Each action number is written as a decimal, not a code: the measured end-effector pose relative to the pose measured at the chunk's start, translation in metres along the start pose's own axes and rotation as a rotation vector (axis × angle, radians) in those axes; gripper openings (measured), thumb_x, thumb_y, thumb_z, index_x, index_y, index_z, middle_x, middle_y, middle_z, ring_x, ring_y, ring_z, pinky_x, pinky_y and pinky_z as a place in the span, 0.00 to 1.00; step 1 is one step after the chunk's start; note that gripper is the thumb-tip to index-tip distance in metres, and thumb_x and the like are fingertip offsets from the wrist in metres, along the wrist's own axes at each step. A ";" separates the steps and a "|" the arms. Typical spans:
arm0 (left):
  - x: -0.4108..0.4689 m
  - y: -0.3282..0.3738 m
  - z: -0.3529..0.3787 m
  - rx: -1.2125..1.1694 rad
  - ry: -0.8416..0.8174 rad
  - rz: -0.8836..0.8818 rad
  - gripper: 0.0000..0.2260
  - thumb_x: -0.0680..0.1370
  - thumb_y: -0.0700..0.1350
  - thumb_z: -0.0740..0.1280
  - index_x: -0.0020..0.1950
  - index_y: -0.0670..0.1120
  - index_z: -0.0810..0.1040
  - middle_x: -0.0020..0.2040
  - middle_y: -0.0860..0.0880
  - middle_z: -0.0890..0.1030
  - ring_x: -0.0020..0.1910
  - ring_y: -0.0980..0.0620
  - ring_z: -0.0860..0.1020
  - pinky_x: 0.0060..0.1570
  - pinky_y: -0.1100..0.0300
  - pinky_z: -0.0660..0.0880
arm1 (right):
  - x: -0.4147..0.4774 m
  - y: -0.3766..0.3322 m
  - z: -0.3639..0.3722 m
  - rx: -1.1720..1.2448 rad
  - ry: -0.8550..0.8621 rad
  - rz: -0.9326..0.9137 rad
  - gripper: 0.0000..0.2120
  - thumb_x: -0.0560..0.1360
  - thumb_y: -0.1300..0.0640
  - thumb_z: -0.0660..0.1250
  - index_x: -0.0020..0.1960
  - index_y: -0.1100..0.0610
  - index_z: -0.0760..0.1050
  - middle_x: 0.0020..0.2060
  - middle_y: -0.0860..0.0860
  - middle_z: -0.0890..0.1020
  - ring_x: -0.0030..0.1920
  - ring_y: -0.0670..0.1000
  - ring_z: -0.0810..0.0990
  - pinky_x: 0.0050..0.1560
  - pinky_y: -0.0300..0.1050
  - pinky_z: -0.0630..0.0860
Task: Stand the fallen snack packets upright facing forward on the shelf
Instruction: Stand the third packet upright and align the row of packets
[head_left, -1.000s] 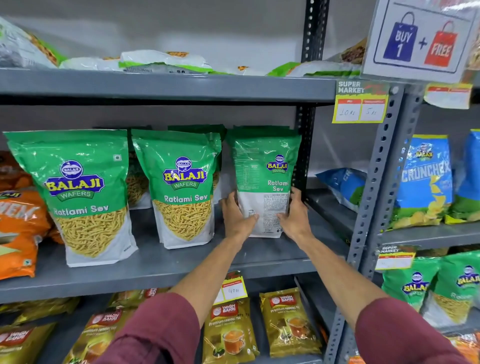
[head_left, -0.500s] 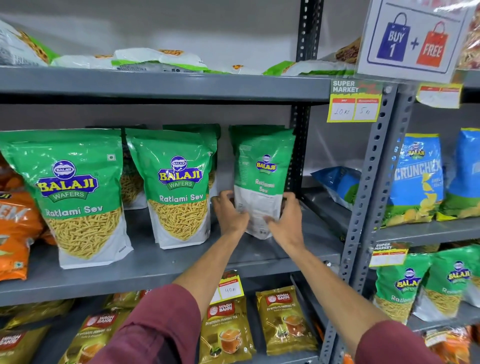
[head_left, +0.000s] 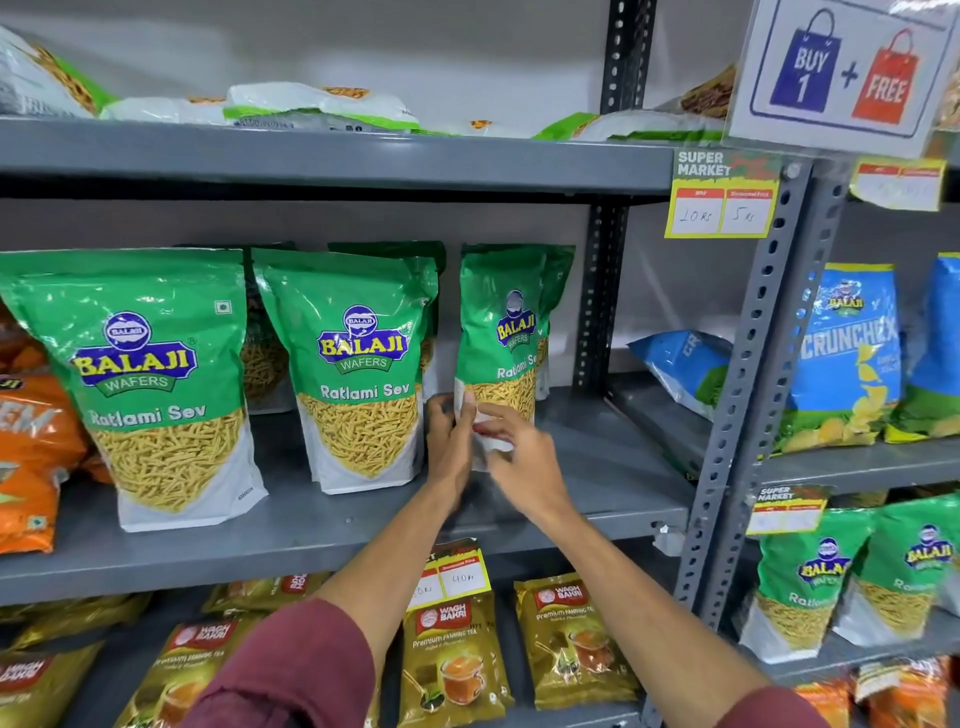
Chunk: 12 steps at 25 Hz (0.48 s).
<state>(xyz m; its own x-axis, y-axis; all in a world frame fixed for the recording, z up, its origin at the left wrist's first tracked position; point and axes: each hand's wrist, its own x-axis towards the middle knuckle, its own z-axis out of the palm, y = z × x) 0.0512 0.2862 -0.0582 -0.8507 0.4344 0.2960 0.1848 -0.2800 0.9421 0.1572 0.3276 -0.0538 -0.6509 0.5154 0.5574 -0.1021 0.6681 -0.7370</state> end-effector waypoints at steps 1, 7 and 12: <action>0.002 -0.001 0.001 0.047 0.000 -0.006 0.13 0.82 0.51 0.62 0.62 0.45 0.70 0.54 0.49 0.78 0.53 0.51 0.76 0.43 0.74 0.71 | 0.004 0.004 -0.005 0.032 0.106 0.012 0.23 0.72 0.72 0.65 0.63 0.54 0.78 0.49 0.50 0.86 0.49 0.45 0.84 0.53 0.38 0.81; 0.021 -0.010 0.007 0.205 0.018 -0.057 0.20 0.85 0.52 0.54 0.72 0.45 0.72 0.67 0.45 0.76 0.64 0.48 0.74 0.59 0.60 0.66 | 0.025 0.059 -0.044 0.127 0.336 0.257 0.26 0.79 0.61 0.68 0.74 0.52 0.66 0.69 0.53 0.74 0.67 0.53 0.74 0.67 0.48 0.73; 0.030 -0.023 0.013 0.435 0.032 0.000 0.16 0.83 0.39 0.56 0.69 0.40 0.73 0.67 0.40 0.77 0.67 0.40 0.74 0.65 0.51 0.71 | 0.036 0.090 -0.042 0.131 0.151 0.418 0.25 0.84 0.51 0.58 0.78 0.43 0.55 0.71 0.49 0.76 0.74 0.55 0.69 0.73 0.58 0.68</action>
<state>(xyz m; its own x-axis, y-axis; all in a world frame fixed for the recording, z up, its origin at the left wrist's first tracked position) 0.0282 0.3168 -0.0686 -0.8640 0.4060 0.2977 0.3694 0.1095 0.9228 0.1556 0.4292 -0.0843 -0.5409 0.8050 0.2438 0.0458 0.3177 -0.9471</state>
